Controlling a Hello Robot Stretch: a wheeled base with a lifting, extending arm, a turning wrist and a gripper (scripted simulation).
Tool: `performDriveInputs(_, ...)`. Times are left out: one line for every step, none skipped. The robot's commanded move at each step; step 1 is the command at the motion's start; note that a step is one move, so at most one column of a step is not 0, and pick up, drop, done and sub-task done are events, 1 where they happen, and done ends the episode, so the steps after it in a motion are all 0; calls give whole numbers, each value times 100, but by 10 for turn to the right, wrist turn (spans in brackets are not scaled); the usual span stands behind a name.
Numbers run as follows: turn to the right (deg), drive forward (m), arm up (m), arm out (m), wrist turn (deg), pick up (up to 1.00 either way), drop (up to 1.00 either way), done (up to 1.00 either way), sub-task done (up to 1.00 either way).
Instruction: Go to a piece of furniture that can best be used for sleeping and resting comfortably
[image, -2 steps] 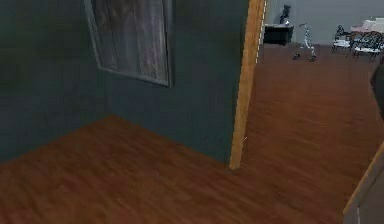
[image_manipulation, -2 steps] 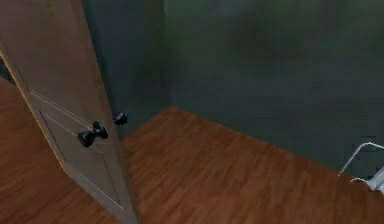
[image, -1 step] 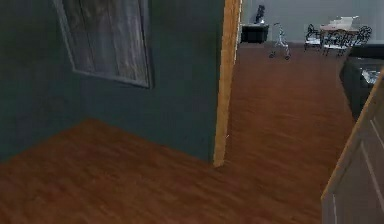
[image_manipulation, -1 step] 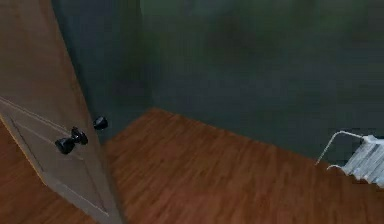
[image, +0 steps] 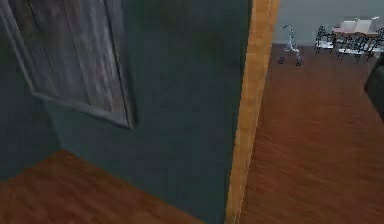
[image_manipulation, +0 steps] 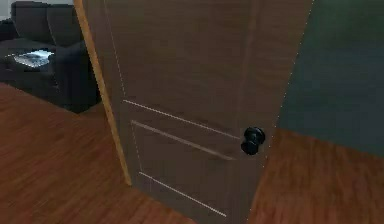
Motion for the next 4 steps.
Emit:
performDriveInputs(450, 0, 0, 0, 0, 0, 0, 0, 0)
performDriveInputs(60, 0, 0, 0, 0, 0, 0, 0, 0)
performDriveInputs(0, 80, 0, 0, 0, 0, 0, 0, 0)
performDriveInputs(-450, 0, 0, 0, 0, 0, 0, 0, 0)
